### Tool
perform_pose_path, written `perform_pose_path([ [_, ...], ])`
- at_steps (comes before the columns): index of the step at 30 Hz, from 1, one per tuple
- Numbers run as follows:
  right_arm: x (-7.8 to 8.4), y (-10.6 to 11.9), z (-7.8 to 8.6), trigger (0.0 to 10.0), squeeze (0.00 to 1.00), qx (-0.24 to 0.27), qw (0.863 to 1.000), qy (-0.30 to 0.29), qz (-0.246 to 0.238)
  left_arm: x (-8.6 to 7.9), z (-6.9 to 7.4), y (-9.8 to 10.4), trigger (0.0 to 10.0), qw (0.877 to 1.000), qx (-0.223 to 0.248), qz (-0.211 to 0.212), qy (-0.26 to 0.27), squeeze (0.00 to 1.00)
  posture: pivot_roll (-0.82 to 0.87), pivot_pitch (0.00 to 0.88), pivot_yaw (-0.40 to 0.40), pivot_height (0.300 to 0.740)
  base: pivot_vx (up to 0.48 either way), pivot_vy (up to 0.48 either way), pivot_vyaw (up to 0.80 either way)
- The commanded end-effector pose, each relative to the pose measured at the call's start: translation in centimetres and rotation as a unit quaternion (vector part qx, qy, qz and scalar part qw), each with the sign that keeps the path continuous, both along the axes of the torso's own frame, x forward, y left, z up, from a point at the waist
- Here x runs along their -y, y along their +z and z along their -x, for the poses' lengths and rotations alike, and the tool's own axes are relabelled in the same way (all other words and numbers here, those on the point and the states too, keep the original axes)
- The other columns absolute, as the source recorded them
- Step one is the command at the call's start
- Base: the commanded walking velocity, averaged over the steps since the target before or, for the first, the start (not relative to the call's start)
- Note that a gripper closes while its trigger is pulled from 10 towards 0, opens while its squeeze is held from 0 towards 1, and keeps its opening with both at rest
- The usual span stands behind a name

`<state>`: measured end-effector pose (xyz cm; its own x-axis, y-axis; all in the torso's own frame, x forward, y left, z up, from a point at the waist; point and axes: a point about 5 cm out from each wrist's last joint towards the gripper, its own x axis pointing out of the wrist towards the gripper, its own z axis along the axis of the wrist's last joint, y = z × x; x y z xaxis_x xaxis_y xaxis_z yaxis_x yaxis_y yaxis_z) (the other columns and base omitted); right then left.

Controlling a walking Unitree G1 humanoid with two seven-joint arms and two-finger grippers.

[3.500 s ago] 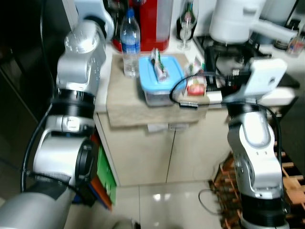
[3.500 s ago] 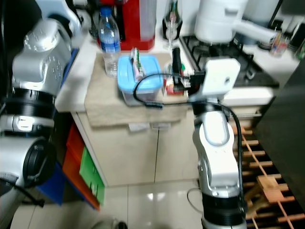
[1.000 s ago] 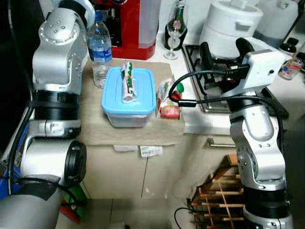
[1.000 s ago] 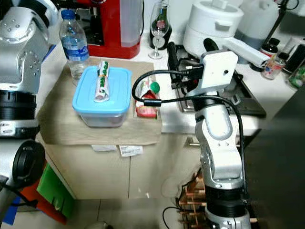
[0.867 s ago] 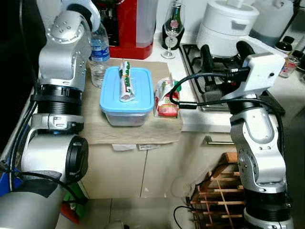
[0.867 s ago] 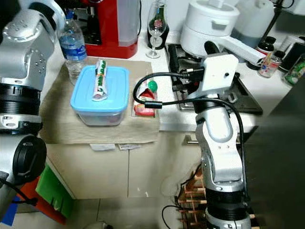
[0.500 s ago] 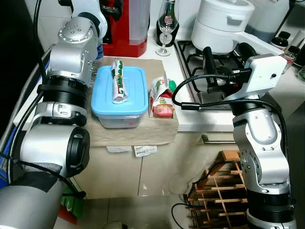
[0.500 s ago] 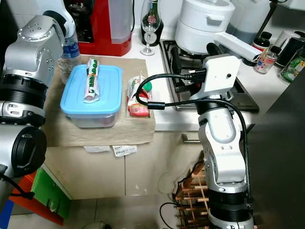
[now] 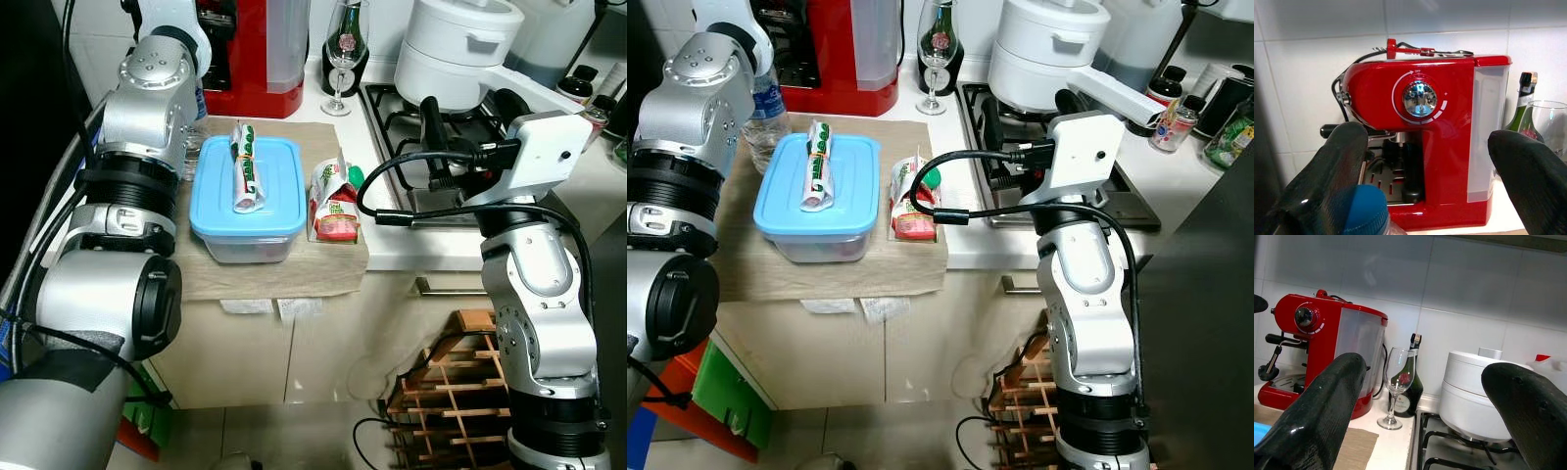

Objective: Restocking fridge

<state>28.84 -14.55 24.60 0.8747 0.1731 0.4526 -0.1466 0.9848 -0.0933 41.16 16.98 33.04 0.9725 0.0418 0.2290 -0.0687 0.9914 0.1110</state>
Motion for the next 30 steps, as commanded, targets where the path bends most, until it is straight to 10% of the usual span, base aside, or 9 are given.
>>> perform_pose_path([
  [1,0.4,-0.1,-0.1,10.0,0.07,-0.005,1.000,-0.002,-0.002,-0.3,-0.4,-4.4,10.0,0.996,-0.088,0.018,0.009,0.00,-0.05,0.009,-0.063,0.740,0.000,0.000,0.00],
  [30,0.5,-0.5,-0.5,10.0,0.07,-0.012,1.000,0.004,0.009,-0.7,1.7,-5.5,10.0,0.995,-0.069,0.041,0.055,0.00,-0.04,0.000,-0.080,0.740,0.000,0.000,0.00],
])
